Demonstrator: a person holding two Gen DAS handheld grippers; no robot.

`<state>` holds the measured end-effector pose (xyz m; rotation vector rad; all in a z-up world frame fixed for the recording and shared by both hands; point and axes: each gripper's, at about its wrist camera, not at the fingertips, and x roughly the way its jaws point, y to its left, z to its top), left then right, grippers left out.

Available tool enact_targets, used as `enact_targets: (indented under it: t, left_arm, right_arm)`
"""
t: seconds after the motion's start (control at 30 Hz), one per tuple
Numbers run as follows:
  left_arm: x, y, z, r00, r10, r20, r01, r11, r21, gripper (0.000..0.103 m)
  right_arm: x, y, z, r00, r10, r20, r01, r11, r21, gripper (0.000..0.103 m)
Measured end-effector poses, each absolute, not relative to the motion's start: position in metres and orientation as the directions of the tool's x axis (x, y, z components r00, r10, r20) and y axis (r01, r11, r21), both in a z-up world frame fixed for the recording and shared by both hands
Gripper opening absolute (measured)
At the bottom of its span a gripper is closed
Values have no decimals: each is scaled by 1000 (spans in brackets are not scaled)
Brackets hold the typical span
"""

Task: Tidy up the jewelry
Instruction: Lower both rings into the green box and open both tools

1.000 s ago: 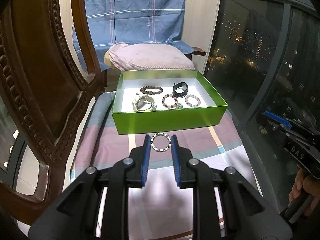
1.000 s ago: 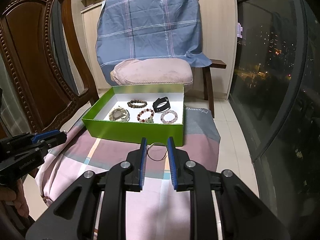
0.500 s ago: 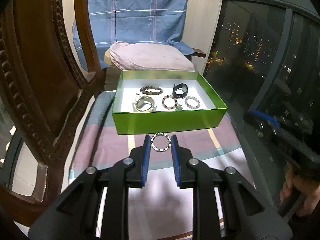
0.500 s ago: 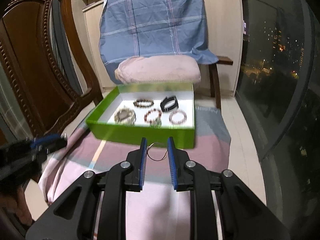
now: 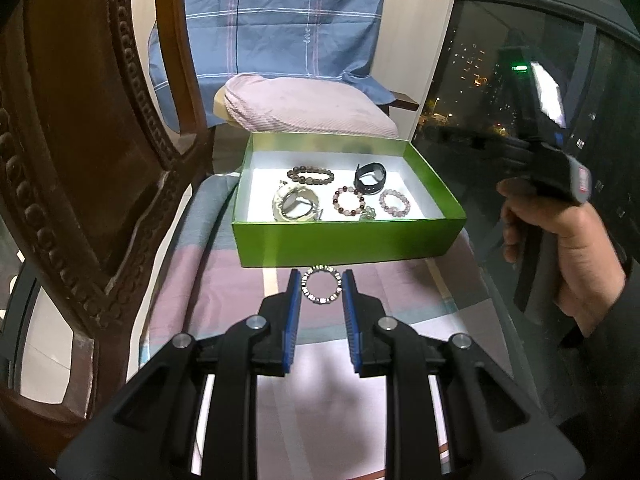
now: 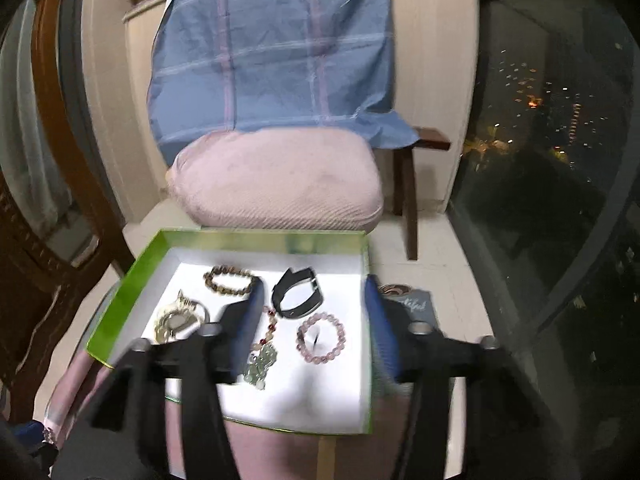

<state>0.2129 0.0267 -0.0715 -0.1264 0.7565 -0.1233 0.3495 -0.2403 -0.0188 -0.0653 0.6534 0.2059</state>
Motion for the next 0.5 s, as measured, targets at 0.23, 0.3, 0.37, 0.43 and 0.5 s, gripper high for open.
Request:
enact_targets:
  t: [0.23, 0.3, 0.37, 0.43, 0.5]
  left_arm:
    - [213, 28, -72, 718, -154, -679, 64, 986, -156, 21]
    - [212, 27, -73, 716, -154, -681, 64, 986, -155, 20]
    - [210, 26, -73, 715, -156, -681, 67, 986, -155, 20]
    - [209, 23, -73, 716, -154, -681, 70, 986, -150, 21]
    - [209, 20, -76, 712, -145, -687, 69, 988, -137, 21]
  right_arm:
    - [240, -294, 0, 848, 236, -476, -196, 972, 132, 84]
    - [210, -312, -11, 844, 233, -483, -149, 967, 206, 89]
    - [198, -314, -25, 805, 259, -534, -154, 960, 233, 89]
    - [196, -304, -28, 794, 261, -549, -189, 964, 185, 89]
    - [193, -296, -26, 823, 225, -522, -207, 974, 93, 89]
